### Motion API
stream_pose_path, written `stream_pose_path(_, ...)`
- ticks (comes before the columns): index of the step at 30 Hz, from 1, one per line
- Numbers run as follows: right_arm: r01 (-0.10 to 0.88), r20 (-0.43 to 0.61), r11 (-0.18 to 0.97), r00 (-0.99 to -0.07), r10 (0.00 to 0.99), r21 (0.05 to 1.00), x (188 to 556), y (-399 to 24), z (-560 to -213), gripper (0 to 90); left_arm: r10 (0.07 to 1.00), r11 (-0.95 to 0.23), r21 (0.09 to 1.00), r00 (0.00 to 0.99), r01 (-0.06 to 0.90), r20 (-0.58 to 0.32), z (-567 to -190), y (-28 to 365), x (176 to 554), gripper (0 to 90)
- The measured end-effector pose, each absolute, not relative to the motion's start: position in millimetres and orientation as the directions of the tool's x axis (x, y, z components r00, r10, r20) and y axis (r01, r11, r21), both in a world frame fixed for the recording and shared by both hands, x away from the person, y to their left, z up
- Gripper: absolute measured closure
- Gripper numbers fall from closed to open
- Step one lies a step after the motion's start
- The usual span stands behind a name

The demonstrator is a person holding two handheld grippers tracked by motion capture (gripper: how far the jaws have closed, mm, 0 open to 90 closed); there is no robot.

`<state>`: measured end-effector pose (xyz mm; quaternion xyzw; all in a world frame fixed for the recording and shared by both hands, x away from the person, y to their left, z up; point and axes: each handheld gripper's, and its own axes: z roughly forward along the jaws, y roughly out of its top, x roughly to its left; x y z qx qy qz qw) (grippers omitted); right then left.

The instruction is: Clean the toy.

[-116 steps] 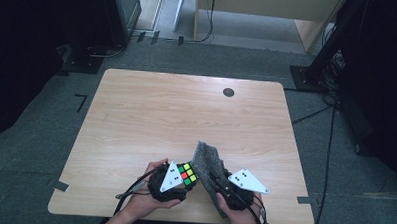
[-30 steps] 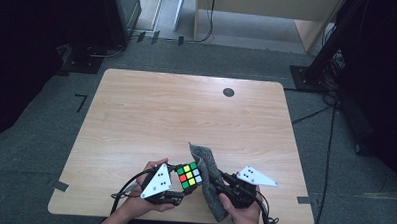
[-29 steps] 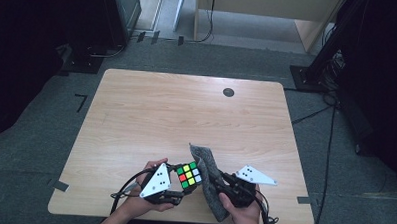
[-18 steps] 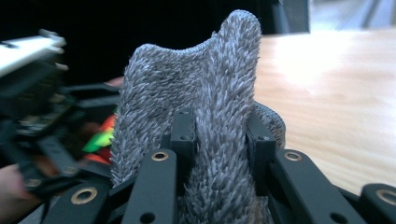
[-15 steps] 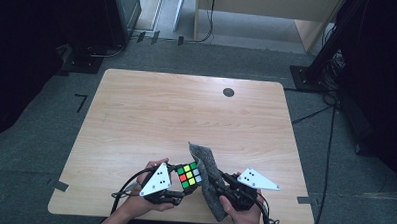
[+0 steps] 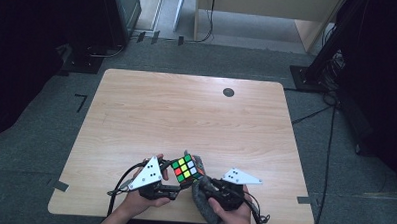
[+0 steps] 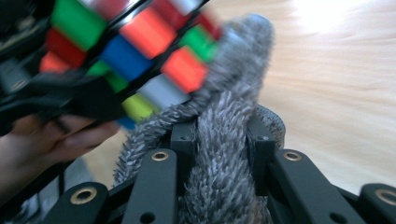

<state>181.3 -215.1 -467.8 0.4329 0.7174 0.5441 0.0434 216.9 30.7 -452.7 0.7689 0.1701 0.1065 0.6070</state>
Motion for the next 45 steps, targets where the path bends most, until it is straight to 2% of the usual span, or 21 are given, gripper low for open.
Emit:
stream_pose_path(4, 0.576, 0.410, 0.076, -0.662, 0.627, 0.814, 179.2, -205.8, -470.5, 71.3, 0.414, -0.213, 0.969, 0.910, 0.128, -0.030, -452.3, 33.1, 218.7, 34.2)
stream_pose_path(7, 0.564, 0.393, 0.082, -0.666, 0.634, 0.822, 179.0, -207.1, -469.1, 71.1, 0.421, -0.213, 0.968, 0.907, 0.131, -0.030, -452.5, 33.9, 219.5, 34.2)
stream_pose_path(9, 0.555, 0.392, 0.044, -0.640, 0.661, 0.831, 180.4, -214.9, -465.9, 71.3, 0.425, -0.207, 0.969, 0.904, 0.138, -0.038, -452.5, 34.5, 220.3, 34.2)
stream_pose_path(12, 0.548, 0.448, -0.093, -0.561, 0.696, 0.831, 183.4, -236.0, -461.1, 71.9, 0.422, -0.197, 0.969, 0.905, 0.150, -0.054, -452.8, 33.6, 220.8, 34.2)
stream_pose_path(14, 0.544, 0.450, -0.102, -0.558, 0.697, 0.833, 182.6, -236.7, -460.3, 72.3, 0.424, -0.193, 0.969, 0.904, 0.153, -0.058, -452.9, 33.5, 220.8, 34.2)
stream_pose_path(19, 0.565, 0.447, -0.038, -0.607, 0.658, 0.824, 180.7, -221.0, -466.2, 72.4, 0.429, -0.192, 0.968, 0.901, 0.163, -0.067, -453.1, 34.3, 221.9, 34.2)
stream_pose_path(20, 0.571, 0.437, 0.005, -0.634, 0.638, 0.821, 179.7, -213.3, -468.6, 72.4, 0.429, -0.194, 0.968, 0.901, 0.158, -0.061, -452.9, 34.3, 221.5, 34.2)
stream_pose_path(23, 0.560, 0.417, 0.026, -0.646, 0.639, 0.828, 178.7, -210.8, -468.1, 72.5, 0.430, -0.194, 0.969, 0.901, 0.153, -0.056, -452.5, 34.9, 221.4, 34.2)
stream_pose_path(29, 0.530, 0.441, -0.088, -0.588, 0.679, 0.843, 181.5, -232.4, -461.6, 73.2, 0.435, -0.191, 0.968, 0.898, 0.161, -0.064, -452.2, 36.1, 222.6, 34.2)
stream_pose_path(32, 0.529, 0.426, -0.055, -0.613, 0.665, 0.847, 180.3, -226.8, -462.8, 73.3, 0.435, -0.188, 0.969, 0.898, 0.163, -0.067, -452.0, 36.0, 222.8, 34.2)
stream_pose_path(33, 0.529, 0.410, -0.004, -0.654, 0.635, 0.849, 178.6, -217.1, -465.7, 73.3, 0.435, -0.183, 0.969, 0.898, 0.166, -0.072, -452.0, 36.3, 223.0, 34.2)
stream_pose_path(34, 0.529, 0.410, -0.004, -0.654, 0.635, 0.849, 178.6, -217.1, -465.7, 73.3, 0.433, -0.179, 0.969, 0.898, 0.171, -0.078, -451.7, 36.9, 223.3, 34.2)
stream_pose_path(35, 0.527, 0.392, 0.060, -0.698, 0.599, 0.848, 176.4, -205.7, -468.9, 73.2, 0.435, -0.178, 0.969, 0.897, 0.170, -0.078, -451.4, 37.2, 223.4, 34.2)
stream_pose_path(36, 0.527, 0.392, 0.060, -0.698, 0.599, 0.848, 176.4, -205.7, -468.9, 73.2, 0.435, -0.178, 0.969, 0.897, 0.170, -0.078, -451.4, 37.2, 223.4, 34.2)
stream_pose_path(38, 0.481, 0.314, 0.134, -0.734, 0.602, 0.867, 171.6, -196.2, -469.4, 73.3, 0.434, -0.180, 0.969, 0.898, 0.168, -0.075, -451.1, 37.3, 223.0, 34.2)
stream_pose_path(41, 0.468, 0.305, 0.118, -0.726, 0.616, 0.876, 172.4, -200.9, -467.0, 73.3, 0.435, -0.173, 0.970, 0.897, 0.170, -0.079, -450.3, 38.5, 223.3, 34.2)
stream_pose_path(42, 0.466, 0.322, 0.057, -0.691, 0.647, 0.883, 175.6, -210.9, -466.0, 73.4, 0.437, -0.175, 0.970, 0.896, 0.171, -0.079, -450.7, 38.4, 223.6, 34.2)
stream_pose_path(45, 0.466, 0.338, 0.007, -0.654, 0.677, 0.885, 178.6, -219.5, -466.0, 73.3, 0.434, -0.181, 0.968, 0.897, 0.173, -0.079, -451.5, 37.6, 223.6, 34.2)
